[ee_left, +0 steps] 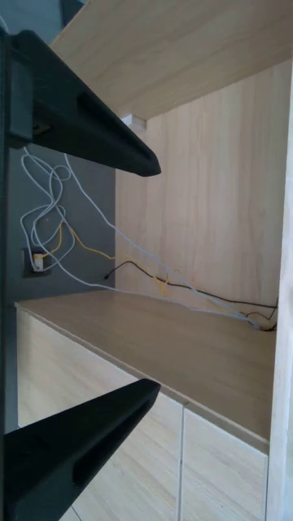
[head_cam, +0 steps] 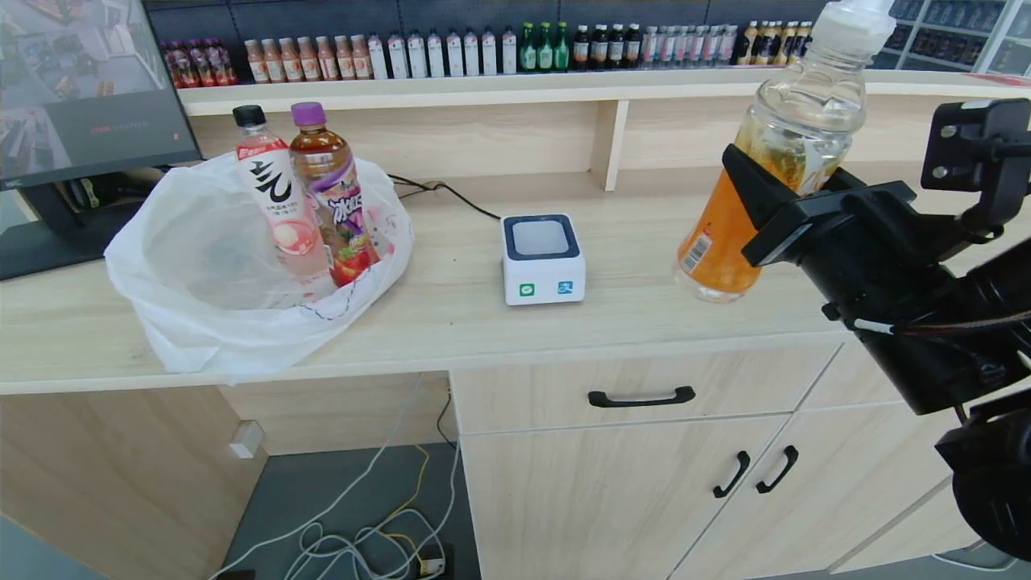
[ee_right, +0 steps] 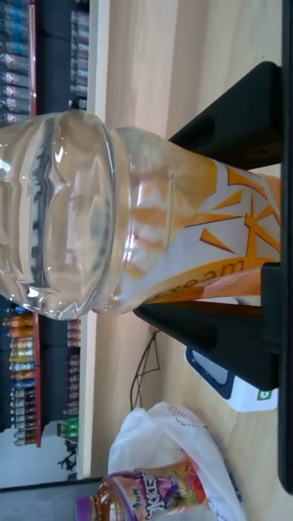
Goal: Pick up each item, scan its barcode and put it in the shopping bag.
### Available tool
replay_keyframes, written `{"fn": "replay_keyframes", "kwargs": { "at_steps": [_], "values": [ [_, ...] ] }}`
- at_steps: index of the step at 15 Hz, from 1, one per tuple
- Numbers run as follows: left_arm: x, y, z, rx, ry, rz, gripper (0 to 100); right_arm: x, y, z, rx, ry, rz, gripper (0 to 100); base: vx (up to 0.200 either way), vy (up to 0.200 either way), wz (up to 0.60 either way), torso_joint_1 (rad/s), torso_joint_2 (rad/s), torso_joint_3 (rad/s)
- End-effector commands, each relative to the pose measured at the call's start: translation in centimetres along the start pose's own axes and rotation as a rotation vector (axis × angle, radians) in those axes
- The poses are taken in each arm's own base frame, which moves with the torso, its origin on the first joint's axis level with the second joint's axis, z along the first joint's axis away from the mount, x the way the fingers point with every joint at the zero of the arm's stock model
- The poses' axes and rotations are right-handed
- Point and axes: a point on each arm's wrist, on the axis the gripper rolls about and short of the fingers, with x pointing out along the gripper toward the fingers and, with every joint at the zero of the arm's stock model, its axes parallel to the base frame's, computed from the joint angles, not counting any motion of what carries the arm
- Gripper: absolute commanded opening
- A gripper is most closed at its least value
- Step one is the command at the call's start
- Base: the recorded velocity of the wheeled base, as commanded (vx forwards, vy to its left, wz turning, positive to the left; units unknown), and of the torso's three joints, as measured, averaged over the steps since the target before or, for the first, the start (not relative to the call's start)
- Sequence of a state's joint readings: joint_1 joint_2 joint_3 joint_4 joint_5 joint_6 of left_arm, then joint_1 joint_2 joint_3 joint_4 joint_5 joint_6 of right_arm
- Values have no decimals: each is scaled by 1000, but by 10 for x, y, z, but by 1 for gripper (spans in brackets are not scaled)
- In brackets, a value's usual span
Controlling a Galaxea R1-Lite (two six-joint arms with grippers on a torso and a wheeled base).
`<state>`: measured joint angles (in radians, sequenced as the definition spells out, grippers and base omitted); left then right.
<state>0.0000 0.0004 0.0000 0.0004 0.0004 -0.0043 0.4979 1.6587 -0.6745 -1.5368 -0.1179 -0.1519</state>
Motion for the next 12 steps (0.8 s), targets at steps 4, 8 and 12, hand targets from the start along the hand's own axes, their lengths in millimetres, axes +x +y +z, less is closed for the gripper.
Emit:
{"fn": "replay_keyframes", "kwargs": {
  "at_steps": [4, 8, 12],
  "values": [
    [0, 0, 0, 1, -1, 1, 100, -2, -1, 5, 1, -21, -3, 0, 0, 200, 0, 2, 5, 4],
    [0, 0, 0, 4, -1, 0, 100, 7, -2, 15, 1, -51, -18, 0, 0, 100, 0, 2, 1, 0],
    [0, 0, 0, 4, -1, 0, 100, 18, -2, 20, -79, -42, -17, 0, 0, 0, 0, 0, 0, 0]
  ]
}}
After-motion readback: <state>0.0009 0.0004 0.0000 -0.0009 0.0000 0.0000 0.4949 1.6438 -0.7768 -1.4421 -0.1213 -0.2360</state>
